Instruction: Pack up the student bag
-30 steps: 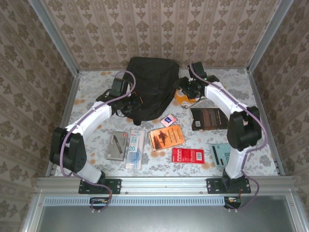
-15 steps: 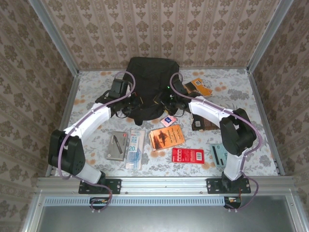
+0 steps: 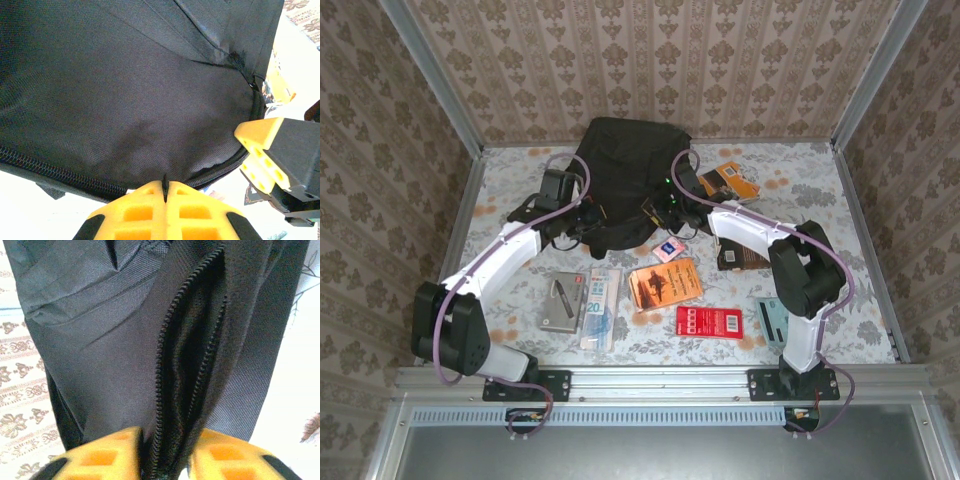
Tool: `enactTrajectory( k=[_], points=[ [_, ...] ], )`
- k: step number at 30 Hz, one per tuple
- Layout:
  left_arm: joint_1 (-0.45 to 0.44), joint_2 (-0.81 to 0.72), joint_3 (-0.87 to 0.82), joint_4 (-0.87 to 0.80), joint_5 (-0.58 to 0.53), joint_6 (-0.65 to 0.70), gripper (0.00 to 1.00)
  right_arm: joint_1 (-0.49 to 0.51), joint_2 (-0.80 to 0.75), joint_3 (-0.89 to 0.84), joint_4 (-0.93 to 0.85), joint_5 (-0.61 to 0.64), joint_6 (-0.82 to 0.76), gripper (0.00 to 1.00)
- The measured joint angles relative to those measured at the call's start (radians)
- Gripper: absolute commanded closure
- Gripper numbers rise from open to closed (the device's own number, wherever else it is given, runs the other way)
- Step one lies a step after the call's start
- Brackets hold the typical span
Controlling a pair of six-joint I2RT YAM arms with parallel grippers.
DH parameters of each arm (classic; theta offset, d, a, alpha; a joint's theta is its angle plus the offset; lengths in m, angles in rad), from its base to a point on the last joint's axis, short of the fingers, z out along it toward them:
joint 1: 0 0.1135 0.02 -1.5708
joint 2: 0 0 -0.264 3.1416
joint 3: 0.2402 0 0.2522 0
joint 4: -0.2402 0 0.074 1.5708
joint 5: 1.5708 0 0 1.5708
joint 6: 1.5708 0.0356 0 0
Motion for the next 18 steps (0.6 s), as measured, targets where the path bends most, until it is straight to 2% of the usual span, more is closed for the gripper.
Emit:
enactTrajectory(
  k=[3,18],
  points=[
    [0.005,0.0,0.0,0.0,-0.002,0.0,1.0,0.0,0.0,-0.003,0.0,0.005,-0.01,1.0],
    [0.077,-0.005,-0.003,-0.032,-0.058,0.043,1.0,-0.021,-0.001,-0.02,-0.031,0.0,-0.13,1.0]
  ],
)
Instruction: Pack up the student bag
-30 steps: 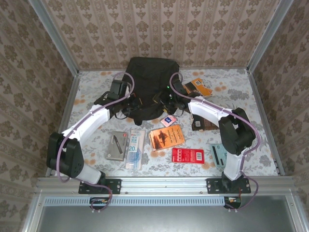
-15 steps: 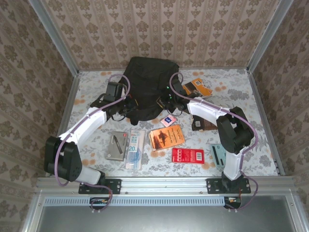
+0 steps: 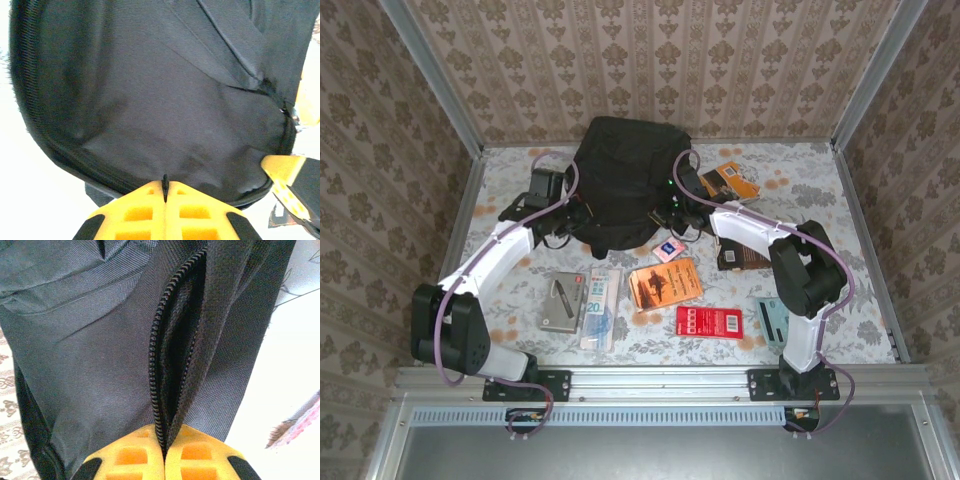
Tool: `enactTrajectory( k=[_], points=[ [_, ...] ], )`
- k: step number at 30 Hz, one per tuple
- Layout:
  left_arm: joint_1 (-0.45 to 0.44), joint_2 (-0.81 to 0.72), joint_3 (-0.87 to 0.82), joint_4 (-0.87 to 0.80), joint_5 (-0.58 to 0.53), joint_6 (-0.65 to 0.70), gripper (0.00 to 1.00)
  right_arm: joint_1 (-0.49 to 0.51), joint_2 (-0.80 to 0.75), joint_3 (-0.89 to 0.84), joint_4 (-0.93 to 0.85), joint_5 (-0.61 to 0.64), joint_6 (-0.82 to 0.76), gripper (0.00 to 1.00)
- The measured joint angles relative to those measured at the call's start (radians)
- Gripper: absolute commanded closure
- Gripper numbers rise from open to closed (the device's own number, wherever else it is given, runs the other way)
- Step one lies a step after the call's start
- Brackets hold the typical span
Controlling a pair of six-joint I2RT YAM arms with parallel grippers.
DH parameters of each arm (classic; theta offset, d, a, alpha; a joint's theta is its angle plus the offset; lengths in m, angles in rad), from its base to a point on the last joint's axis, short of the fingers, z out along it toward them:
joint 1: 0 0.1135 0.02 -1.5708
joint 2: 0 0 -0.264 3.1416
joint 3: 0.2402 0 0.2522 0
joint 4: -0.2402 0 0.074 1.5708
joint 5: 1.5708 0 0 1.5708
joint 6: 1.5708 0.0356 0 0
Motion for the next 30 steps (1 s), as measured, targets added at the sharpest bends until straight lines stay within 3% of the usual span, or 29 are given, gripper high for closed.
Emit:
enactTrajectory(
  k=[11,24,27,30],
  points=[
    [0.025,0.0,0.029,-0.063,-0.051,0.053,1.0,-0.051,-0.019,0.009,-0.119,-0.005,-0.171,1.0],
    [0.04,-0.01,0.029,-0.076,-0.057,0.068,1.0,-0.117,0.05,0.197,-0.28,-0.038,-0.412,1.0],
    [0.028,-0.044,0.005,-0.073,-0.057,0.067,1.0,-0.117,0.09,0.254,-0.312,-0.049,-0.48,0.91],
    [0.006,-0.067,-0.009,-0.072,-0.056,0.059,1.0,-0.119,0.124,0.314,-0.349,-0.052,-0.541,0.72]
  ],
)
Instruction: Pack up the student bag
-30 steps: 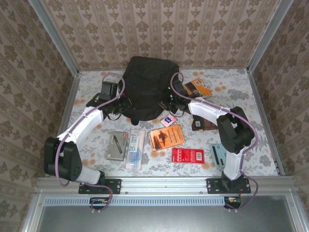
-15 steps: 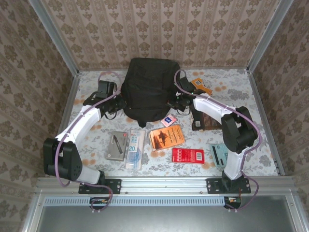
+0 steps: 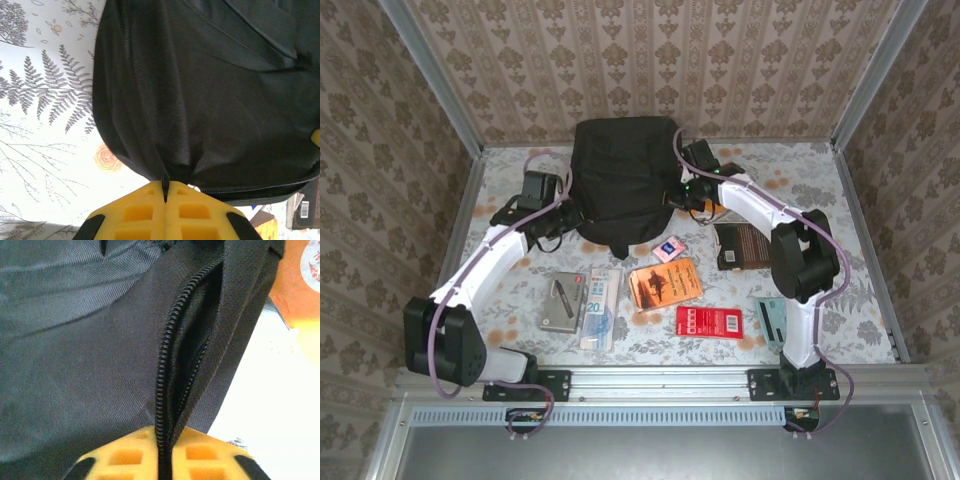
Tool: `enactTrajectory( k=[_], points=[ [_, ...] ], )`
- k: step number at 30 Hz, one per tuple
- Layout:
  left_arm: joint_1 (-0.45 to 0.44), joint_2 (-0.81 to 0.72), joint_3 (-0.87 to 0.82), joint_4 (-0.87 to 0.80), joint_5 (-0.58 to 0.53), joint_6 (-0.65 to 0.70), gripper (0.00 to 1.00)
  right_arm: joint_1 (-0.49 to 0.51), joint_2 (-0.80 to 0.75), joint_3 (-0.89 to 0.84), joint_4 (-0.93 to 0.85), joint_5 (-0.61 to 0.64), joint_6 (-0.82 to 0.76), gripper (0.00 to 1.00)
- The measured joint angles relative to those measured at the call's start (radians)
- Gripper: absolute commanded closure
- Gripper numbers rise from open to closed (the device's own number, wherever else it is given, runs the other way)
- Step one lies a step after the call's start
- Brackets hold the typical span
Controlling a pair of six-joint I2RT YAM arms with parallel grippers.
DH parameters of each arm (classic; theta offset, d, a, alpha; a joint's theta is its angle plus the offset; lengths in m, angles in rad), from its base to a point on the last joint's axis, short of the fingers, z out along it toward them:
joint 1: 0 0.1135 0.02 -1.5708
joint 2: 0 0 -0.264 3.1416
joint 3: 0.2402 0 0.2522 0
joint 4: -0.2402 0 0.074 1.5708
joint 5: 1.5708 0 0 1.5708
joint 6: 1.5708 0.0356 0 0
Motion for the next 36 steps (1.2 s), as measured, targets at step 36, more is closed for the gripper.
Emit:
enactTrajectory(
  k=[36],
  points=[
    [-0.165,0.061,0.041,0.153,0.111,-0.116,1.0,0.132,-0.261,-0.391,0.326,0.043,0.726,0.4]
  ],
)
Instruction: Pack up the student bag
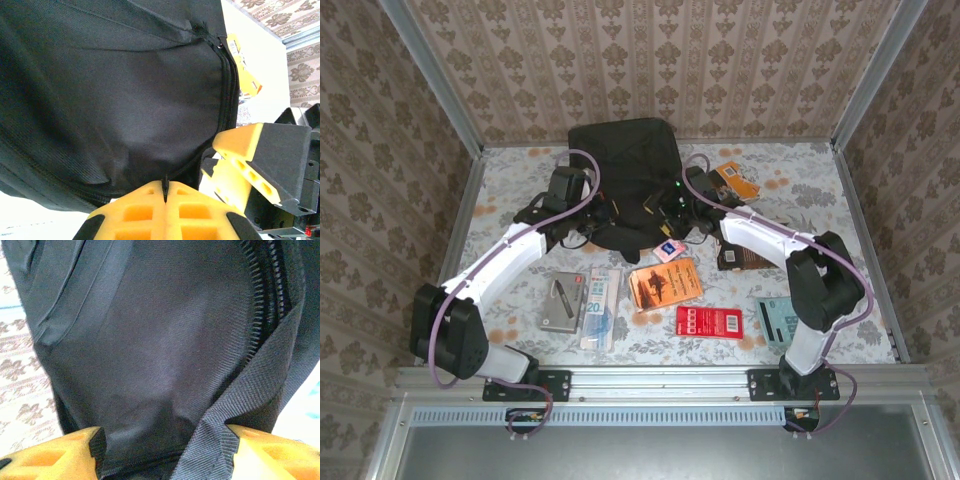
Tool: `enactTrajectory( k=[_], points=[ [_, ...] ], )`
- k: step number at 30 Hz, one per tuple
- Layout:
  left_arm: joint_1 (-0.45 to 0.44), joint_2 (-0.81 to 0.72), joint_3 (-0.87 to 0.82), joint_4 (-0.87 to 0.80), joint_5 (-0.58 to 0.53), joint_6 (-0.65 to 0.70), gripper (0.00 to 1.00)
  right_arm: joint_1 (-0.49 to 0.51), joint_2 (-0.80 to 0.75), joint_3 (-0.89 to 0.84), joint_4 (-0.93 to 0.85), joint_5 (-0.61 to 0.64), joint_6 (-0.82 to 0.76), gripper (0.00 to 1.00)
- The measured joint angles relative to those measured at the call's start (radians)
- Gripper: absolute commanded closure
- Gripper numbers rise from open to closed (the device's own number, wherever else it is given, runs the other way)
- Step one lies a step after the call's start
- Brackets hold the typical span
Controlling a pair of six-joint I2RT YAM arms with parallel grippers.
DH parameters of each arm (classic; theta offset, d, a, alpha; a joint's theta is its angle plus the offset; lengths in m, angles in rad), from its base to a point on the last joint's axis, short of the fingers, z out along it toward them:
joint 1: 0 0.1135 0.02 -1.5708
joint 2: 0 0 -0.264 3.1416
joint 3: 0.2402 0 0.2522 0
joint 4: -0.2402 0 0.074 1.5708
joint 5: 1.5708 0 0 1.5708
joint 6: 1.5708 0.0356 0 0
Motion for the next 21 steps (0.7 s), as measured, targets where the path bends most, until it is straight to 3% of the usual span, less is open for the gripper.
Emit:
enactTrajectory(
  k=[4,7,10,16,19,21],
  points=[
    [-0.001,0.0,0.0,0.003,0.001,0.0,1.0,-0.001,-0.1,-0.001,-0.152,0.137,0.012,0.52],
    [-0.001,0.0,0.0,0.005,0.005,0.0,1.0,-0.002,-0.17,-0.001,-0.25,0.196,0.053,0.49],
    [-0.001,0.0,0.0,0.008,0.01,-0.001,1.0,-0.002,-0.195,-0.014,-0.259,0.195,0.111,0.39],
    [-0.002,0.003,0.0,0.016,0.018,-0.001,1.0,0.038,-0.092,0.023,-0.261,0.135,0.197,0.33],
    [-0.003,0.003,0.0,0.019,0.02,-0.001,1.0,0.072,-0.02,0.07,-0.24,0.098,0.227,0.34],
    [-0.003,0.003,0.0,0.019,0.02,-0.001,1.0,0.089,0.014,0.094,-0.225,0.082,0.242,0.4]
  ],
)
